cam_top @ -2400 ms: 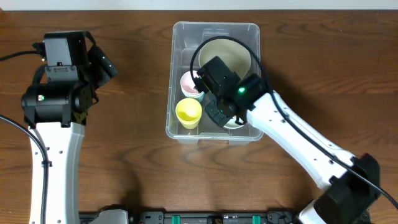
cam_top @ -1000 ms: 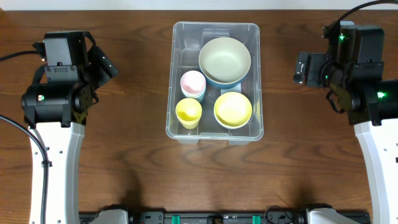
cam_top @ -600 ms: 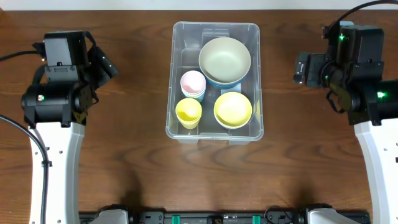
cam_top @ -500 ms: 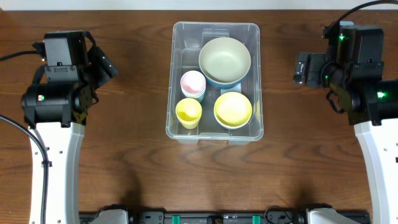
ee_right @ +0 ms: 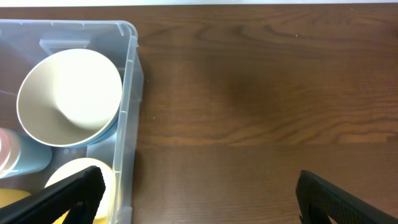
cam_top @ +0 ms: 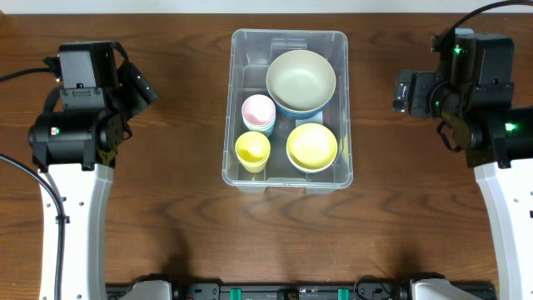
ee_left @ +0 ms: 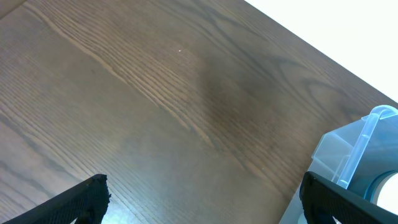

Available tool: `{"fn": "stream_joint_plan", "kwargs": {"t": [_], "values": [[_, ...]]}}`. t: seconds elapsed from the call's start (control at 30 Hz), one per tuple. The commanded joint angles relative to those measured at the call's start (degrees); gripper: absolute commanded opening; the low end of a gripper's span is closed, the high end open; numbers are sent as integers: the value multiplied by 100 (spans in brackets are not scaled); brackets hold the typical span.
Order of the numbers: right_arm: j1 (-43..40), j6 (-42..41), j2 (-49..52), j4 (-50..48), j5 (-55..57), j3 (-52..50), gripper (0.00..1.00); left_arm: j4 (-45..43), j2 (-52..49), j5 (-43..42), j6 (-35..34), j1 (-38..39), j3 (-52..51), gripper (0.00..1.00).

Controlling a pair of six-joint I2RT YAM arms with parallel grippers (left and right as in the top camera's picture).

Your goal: Pack container

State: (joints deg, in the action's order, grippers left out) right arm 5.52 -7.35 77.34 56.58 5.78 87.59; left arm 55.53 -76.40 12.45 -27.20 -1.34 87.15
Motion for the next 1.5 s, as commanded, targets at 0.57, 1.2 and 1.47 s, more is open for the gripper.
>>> {"fn": "stream_joint_plan", "kwargs": {"t": [0.57, 1.2, 1.47], "values": [[-22, 505, -3331, -4686, -269, -2900, 99, 13, -26, 90, -11, -20, 68, 98], [-332, 551, -7702, -6277, -800, -7560, 99, 11, -26, 90, -9, -20, 68, 98], [-332, 415, -7702, -6996, -798, -8214, 99, 13, -26, 90, -9, -20, 68, 98]]}}
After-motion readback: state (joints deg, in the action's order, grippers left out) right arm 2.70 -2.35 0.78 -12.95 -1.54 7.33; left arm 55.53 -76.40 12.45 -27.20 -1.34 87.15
